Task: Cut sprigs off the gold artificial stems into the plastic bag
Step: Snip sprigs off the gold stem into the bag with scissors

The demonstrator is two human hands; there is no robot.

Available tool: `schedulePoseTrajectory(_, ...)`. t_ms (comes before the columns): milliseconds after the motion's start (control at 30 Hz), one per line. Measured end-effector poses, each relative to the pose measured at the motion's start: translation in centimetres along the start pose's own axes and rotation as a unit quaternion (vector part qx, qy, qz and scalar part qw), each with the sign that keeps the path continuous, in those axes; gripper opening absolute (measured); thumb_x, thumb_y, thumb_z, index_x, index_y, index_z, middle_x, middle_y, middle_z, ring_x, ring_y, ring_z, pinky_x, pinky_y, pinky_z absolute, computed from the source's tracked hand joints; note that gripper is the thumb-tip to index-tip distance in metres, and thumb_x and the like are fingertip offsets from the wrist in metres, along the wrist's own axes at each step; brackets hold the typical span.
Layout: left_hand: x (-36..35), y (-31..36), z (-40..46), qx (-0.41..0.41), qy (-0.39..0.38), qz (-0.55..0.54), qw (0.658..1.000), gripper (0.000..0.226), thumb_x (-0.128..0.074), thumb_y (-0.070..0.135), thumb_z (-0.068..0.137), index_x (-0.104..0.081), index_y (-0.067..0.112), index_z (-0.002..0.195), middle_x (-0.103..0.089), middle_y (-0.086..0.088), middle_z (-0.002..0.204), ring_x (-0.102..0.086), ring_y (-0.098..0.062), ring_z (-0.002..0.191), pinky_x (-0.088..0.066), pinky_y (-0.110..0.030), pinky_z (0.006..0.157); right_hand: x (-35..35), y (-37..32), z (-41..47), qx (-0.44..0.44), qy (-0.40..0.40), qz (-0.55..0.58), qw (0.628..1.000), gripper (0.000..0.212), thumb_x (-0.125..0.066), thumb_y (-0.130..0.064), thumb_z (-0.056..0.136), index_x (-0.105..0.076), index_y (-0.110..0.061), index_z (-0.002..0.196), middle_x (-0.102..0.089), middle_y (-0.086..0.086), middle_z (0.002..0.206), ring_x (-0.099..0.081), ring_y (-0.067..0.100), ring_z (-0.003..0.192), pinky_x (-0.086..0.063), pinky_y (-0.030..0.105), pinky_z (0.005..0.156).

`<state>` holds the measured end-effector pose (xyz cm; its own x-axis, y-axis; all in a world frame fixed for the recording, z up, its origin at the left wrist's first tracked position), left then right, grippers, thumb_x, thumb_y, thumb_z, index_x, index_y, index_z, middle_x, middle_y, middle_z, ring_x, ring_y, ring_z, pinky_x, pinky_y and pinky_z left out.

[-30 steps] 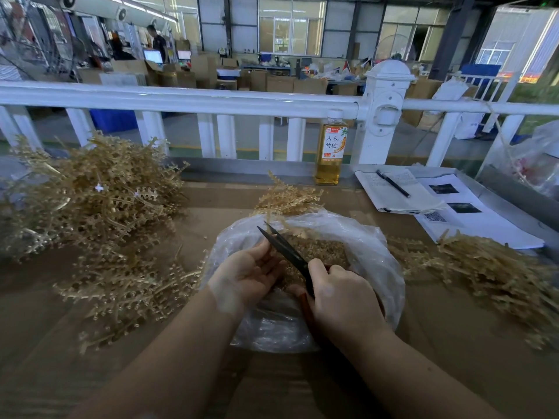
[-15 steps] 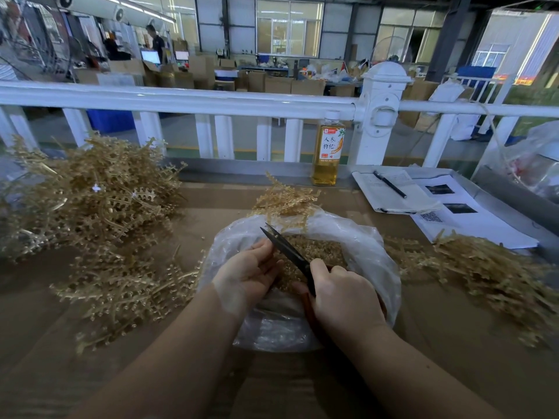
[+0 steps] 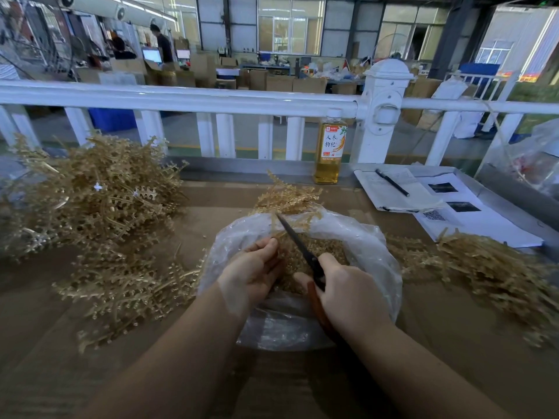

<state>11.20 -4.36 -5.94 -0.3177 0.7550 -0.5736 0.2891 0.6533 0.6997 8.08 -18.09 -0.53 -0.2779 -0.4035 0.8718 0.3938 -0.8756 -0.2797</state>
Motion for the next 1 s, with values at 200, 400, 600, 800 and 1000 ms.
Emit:
schedulePoseTrajectory(200, -0.41, 0.20, -0.19, -0.005, -0.058, 0.048, 0.997, 0.028, -0.043, -0.004, 0.095, -0.064, 0.014, 0.089, -0.064, -0.001, 0.063, -0.061, -0.011, 0.058, -0.055, -0.022, 0.057, -0.19, 0.59, 0.29, -0.033, -0.019, 0.004, 0.999, 0.035, -0.044, -0.060, 0.091, -0.049, -0.026, 0.097, -0.048, -0.012, 0.068, -0.056, 0.012, 0.067, -0.046, 0.024, 0.060)
schedulePoseTrajectory(400, -0.17, 0.52, -0.11, -0.005, -0.029, 0.051, 0.998, 0.007, -0.059, 0.012, 0.090, -0.065, 0.010, 0.085, -0.065, -0.001, 0.071, -0.061, -0.016, 0.072, -0.049, -0.027, 0.061, -0.20, 0.49, 0.08, -0.032, -0.026, 0.003, 0.999, 0.034, -0.044, -0.064, 0.089, -0.040, -0.030, 0.089, -0.042, -0.013, 0.064, -0.048, 0.010, 0.066, -0.037, 0.024, 0.058)
schedulePoseTrajectory(600, -0.37, 0.57, 0.08, -0.038, -0.015, 0.060, 0.997, 0.019, -0.059, 0.002, 0.089, -0.060, 0.010, 0.071, -0.065, -0.003, 0.055, -0.064, -0.012, 0.048, -0.051, -0.021, 0.044, 0.09, 0.69, 0.11, -0.054, -0.036, 0.040, 0.997, 0.035, -0.047, -0.064, 0.088, -0.048, -0.029, 0.093, -0.050, -0.013, 0.072, -0.055, 0.011, 0.074, -0.046, 0.026, 0.066)
schedulePoseTrajectory(800, -0.54, 0.48, 0.03, -0.051, -0.013, 0.012, 0.999, 0.015, -0.057, 0.004, 0.091, -0.060, 0.011, 0.079, -0.067, -0.002, 0.056, -0.066, -0.012, 0.051, -0.051, -0.021, 0.044, -0.17, 0.74, 0.19, -0.078, -0.081, 0.047, 0.992, 0.037, -0.046, -0.065, 0.088, -0.048, -0.028, 0.090, -0.054, -0.010, 0.079, -0.058, 0.014, 0.081, -0.045, 0.028, 0.069)
schedulePoseTrajectory(1000, -0.18, 0.23, 0.16, -0.032, -0.005, -0.023, 0.999, 0.013, -0.056, 0.006, 0.090, -0.064, 0.010, 0.080, -0.068, -0.002, 0.058, -0.067, -0.013, 0.052, -0.053, -0.023, 0.046, 0.28, 0.31, 0.16, -0.098, -0.092, 0.134, 0.982, 0.036, -0.045, -0.065, 0.089, -0.048, -0.029, 0.091, -0.056, -0.011, 0.076, -0.058, 0.015, 0.080, -0.041, 0.029, 0.069)
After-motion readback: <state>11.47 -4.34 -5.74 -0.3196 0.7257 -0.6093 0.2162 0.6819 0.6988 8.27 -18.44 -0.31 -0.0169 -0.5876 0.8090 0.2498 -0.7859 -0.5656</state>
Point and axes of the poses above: each hand's wrist, its own z-axis towards the middle knuckle, its own x-axis out of the back of the hand, y = z × x, the point moved 8 cm from there along z, towards the middle knuckle
